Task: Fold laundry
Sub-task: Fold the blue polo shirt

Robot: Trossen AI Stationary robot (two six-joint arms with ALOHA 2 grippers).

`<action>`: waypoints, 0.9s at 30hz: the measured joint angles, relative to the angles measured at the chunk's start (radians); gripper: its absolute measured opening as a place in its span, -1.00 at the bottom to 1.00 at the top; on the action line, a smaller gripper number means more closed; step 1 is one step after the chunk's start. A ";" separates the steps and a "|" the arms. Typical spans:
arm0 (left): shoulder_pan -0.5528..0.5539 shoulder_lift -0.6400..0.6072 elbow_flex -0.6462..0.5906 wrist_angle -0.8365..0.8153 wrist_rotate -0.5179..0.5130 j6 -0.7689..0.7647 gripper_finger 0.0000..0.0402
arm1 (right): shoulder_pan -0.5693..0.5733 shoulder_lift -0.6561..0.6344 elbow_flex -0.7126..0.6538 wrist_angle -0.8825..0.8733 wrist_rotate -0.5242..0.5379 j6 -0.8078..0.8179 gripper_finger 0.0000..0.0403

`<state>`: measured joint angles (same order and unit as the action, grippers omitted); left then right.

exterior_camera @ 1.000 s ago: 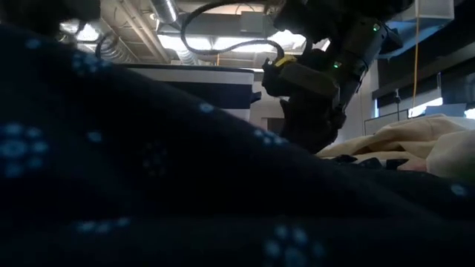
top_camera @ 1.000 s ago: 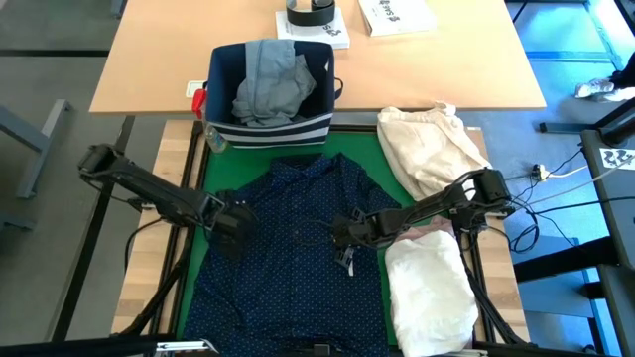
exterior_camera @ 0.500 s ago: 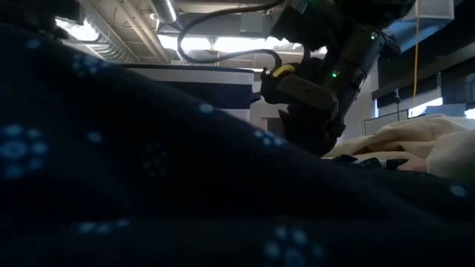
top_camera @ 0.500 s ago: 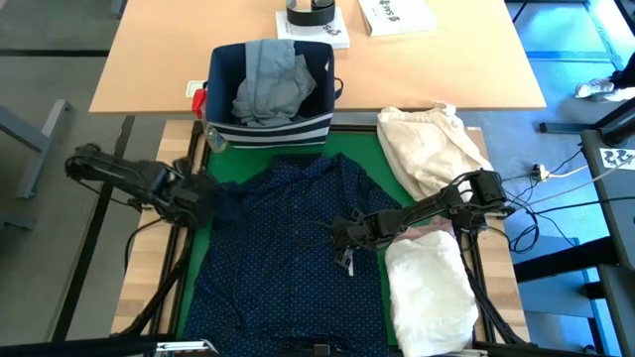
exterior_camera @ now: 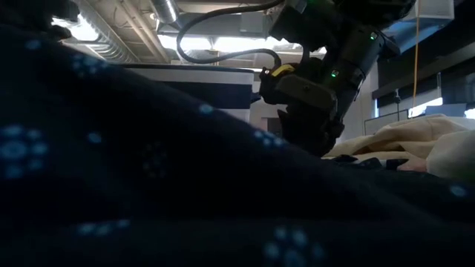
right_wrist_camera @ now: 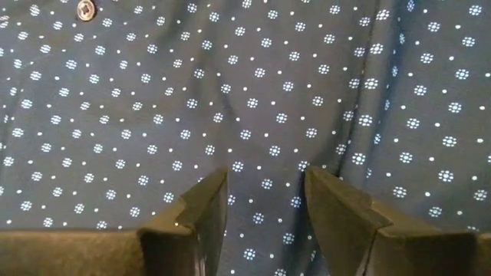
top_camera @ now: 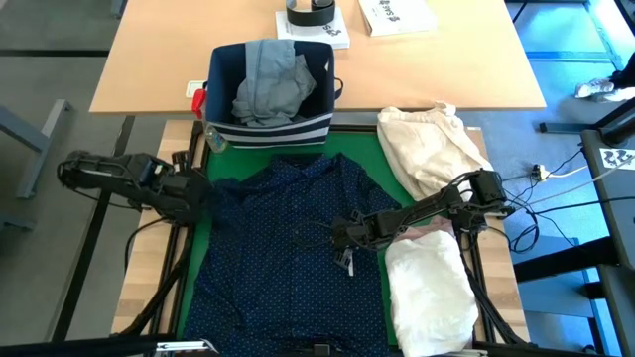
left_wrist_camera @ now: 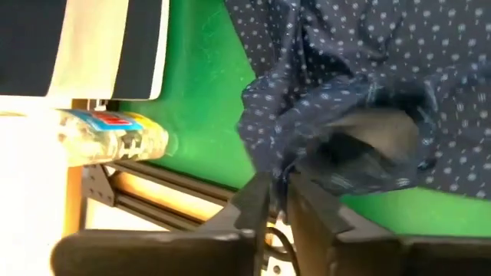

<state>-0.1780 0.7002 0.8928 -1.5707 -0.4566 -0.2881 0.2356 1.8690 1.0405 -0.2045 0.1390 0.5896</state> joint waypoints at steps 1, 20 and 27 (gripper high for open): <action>0.008 0.000 0.000 0.000 -0.003 0.012 -0.71 | 0.000 0.000 0.000 0.001 0.000 0.000 -0.13; 0.087 0.122 -0.039 0.749 0.063 -0.148 -0.31 | -0.097 -0.131 0.140 -0.247 0.122 -0.234 -0.13; 0.222 0.340 -0.263 1.049 0.078 -0.188 -0.31 | -0.219 -0.121 0.074 -0.196 0.073 -0.228 -0.13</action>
<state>0.0444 1.0399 0.6296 -0.5221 -0.3782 -0.4764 0.0168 1.7485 1.1143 -0.4004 0.2125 0.3612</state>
